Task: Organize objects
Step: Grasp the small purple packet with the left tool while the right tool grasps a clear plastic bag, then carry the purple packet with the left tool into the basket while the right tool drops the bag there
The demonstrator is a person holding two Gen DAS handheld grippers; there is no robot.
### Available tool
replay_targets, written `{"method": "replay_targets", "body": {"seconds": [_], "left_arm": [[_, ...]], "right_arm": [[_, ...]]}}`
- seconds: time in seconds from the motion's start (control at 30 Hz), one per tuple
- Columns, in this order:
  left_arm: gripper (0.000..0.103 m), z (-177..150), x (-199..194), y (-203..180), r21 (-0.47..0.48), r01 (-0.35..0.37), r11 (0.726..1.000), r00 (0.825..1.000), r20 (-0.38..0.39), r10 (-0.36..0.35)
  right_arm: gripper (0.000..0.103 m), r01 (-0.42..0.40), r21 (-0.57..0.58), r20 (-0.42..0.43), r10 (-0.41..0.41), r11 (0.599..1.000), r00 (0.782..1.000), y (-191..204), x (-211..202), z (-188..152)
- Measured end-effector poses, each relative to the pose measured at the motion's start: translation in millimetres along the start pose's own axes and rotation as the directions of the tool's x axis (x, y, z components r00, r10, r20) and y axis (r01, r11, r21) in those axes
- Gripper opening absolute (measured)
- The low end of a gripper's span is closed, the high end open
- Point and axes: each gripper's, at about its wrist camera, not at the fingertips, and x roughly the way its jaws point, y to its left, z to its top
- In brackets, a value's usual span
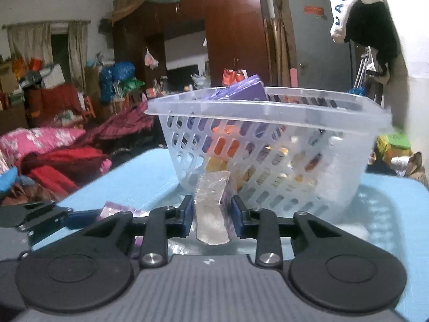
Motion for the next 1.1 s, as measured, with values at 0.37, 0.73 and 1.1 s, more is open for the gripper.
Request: {"method": "replay_targets", "body": {"seconds": [0.37,0.73,1.1], "left_arm": [[0.075,-0.1,-14.6,-5.1,0.013,0.023,1.000,0.998,0.064,-0.023],[0.075,24.5,-63.0,-1.3,-0.019,0.062,0.998,0.958,0.282,-0.054],[0.075,160.5,-21.6,-7.3,0.046,0.163,0.986,0.938,0.301,-0.169]], "right_arm": [[0.030,-0.015,0.048,0.076,0.012,0.999,0.997,-20.2,-32.0,-2.5],[0.030,-0.042,0.063,0.205,0.028,0.997,0.978,-25.7,-75.6,-1.0],[0.029,0.123,-0.008,0.310,-0.115,0.992,0.944,-37.5,-58.6,98.3]]}}
